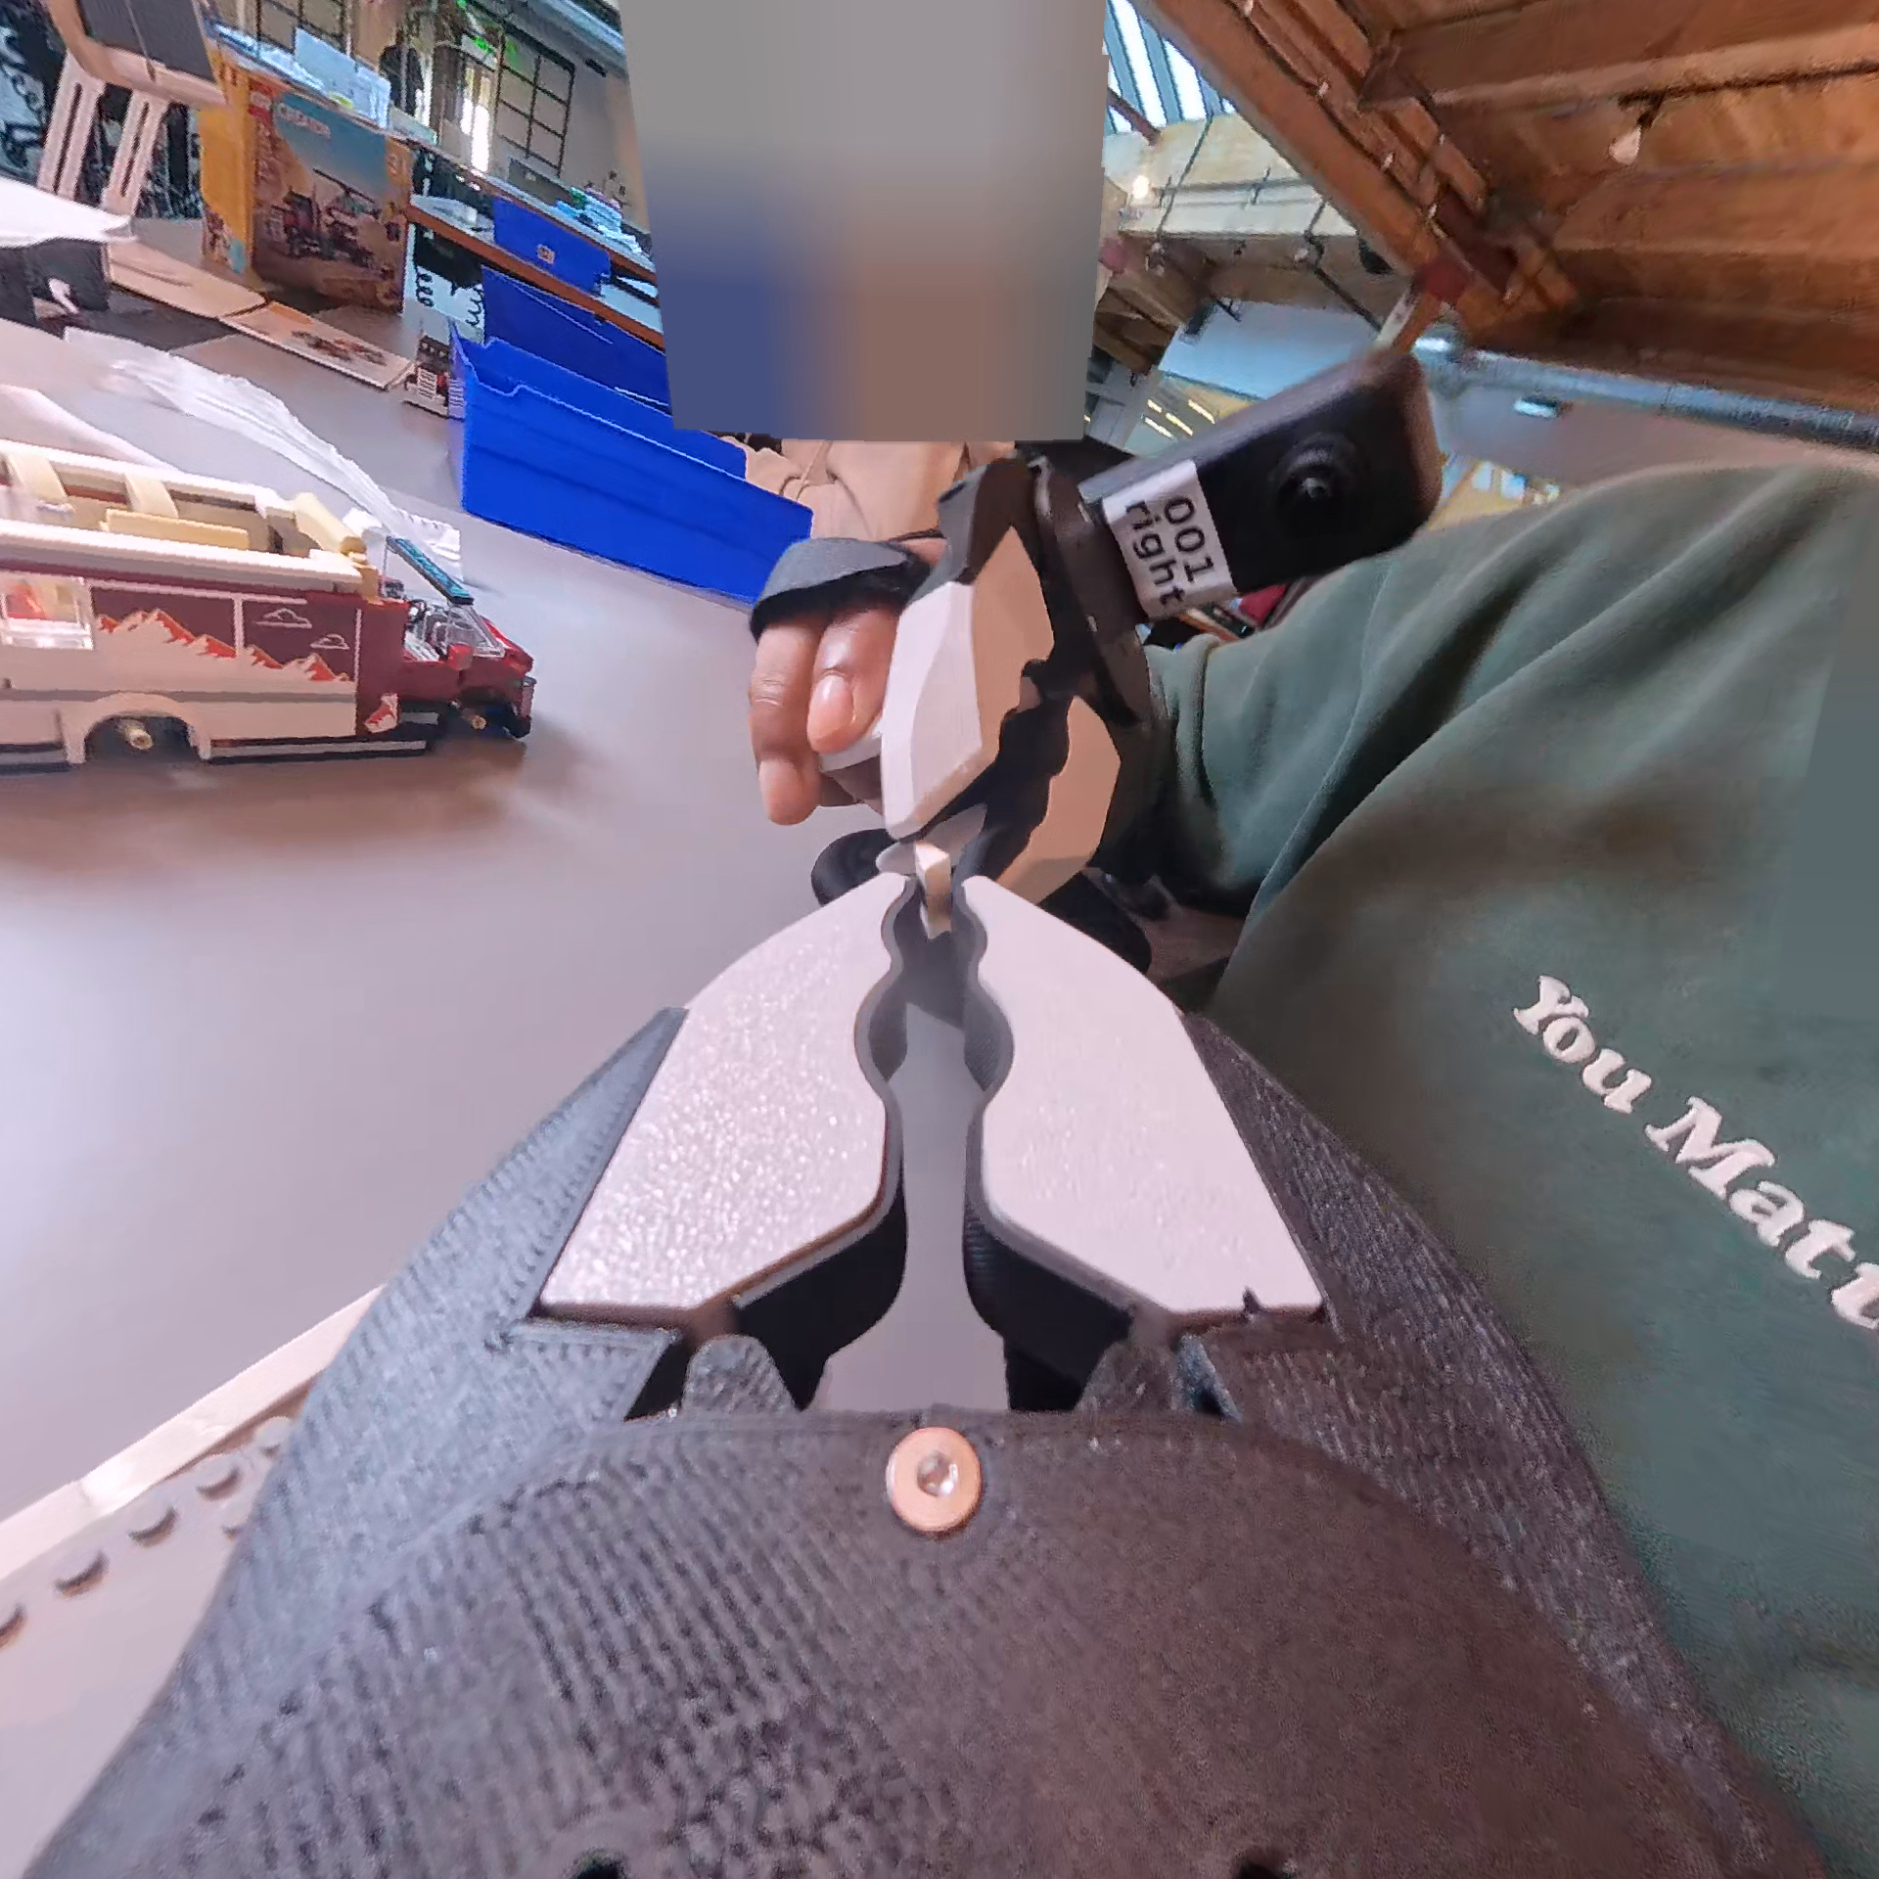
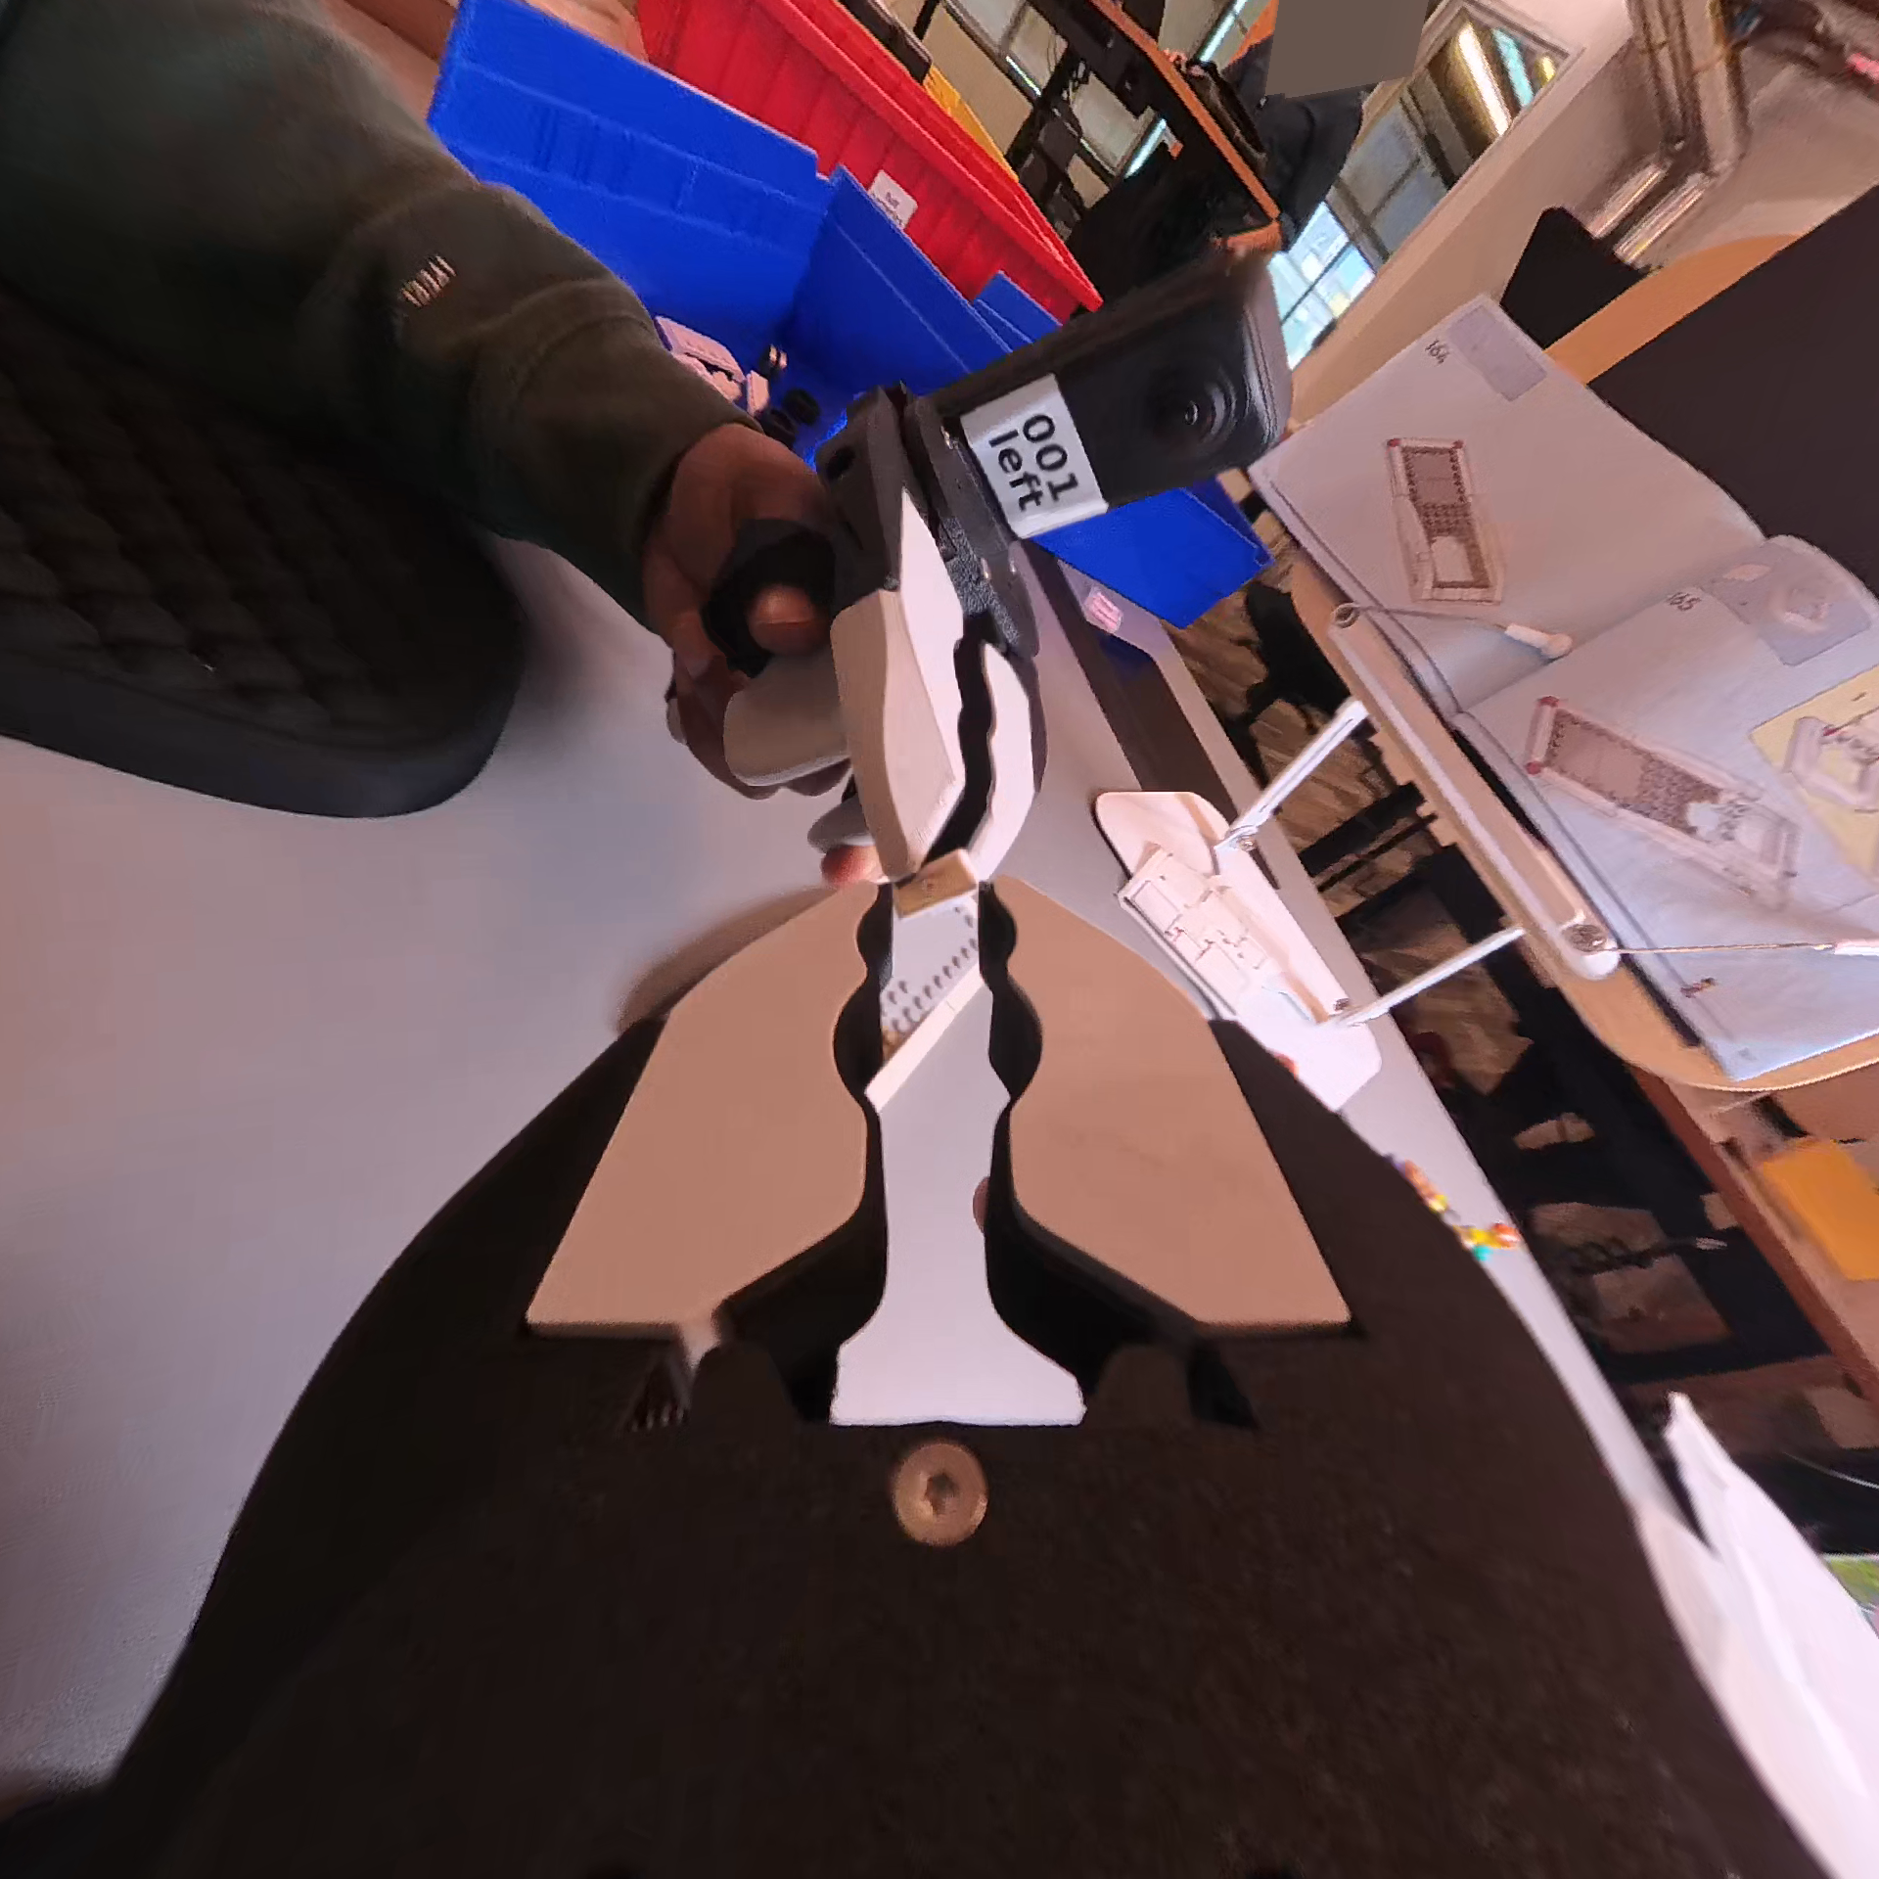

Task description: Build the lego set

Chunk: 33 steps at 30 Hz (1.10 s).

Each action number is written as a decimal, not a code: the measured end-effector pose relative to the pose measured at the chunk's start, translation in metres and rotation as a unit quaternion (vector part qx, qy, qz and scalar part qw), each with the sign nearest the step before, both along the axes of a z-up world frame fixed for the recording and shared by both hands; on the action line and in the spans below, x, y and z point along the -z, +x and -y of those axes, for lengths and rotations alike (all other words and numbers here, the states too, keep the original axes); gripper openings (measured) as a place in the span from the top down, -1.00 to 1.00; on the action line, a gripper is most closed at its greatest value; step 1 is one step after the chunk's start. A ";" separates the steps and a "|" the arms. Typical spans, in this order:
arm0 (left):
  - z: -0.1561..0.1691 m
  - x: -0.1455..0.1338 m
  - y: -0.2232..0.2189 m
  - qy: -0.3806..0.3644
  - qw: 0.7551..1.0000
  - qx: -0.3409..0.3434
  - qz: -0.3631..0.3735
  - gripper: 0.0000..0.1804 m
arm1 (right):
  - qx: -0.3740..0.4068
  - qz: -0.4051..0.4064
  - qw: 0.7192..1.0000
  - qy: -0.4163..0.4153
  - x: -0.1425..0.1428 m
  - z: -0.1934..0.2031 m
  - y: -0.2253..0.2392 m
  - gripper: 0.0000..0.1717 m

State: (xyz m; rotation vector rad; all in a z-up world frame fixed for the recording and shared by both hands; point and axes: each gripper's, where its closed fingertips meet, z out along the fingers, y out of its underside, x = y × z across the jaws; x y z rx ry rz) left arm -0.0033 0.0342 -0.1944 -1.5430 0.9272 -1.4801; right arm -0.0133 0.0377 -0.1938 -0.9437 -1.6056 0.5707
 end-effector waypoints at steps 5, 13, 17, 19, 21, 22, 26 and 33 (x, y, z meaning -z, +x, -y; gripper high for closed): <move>0.008 0.001 -0.004 0.054 0.998 0.020 -0.014 0.94 | -0.026 0.007 0.992 -0.122 0.007 0.001 0.002 0.80; 0.021 0.004 0.002 0.114 0.992 0.037 -0.029 0.94 | -0.091 -0.011 0.955 -0.281 0.000 0.020 0.000 0.88; 0.023 0.003 0.003 0.125 0.991 0.038 -0.030 0.94 | -0.092 -0.007 0.953 -0.287 -0.001 0.023 0.000 0.92; 0.021 0.003 0.003 0.127 0.991 0.033 -0.029 0.95 | -0.090 -0.009 0.952 -0.292 -0.002 0.023 0.001 0.97; 0.020 0.002 0.003 0.125 0.991 0.030 -0.029 0.94 | -0.080 -0.015 0.956 -0.281 -0.003 0.022 0.001 0.97; 0.018 0.002 0.003 0.125 0.991 0.023 -0.029 0.94 | -0.070 -0.020 0.960 -0.271 -0.004 0.020 0.001 0.98; -0.003 -0.005 -0.001 0.100 0.994 -0.042 -0.019 0.96 | 0.000 -0.074 0.983 -0.168 -0.018 0.001 0.005 0.98; -0.011 -0.026 -0.001 -0.042 0.995 -0.050 0.077 0.73 | 0.103 -0.092 0.970 0.201 -0.031 -0.001 0.006 0.98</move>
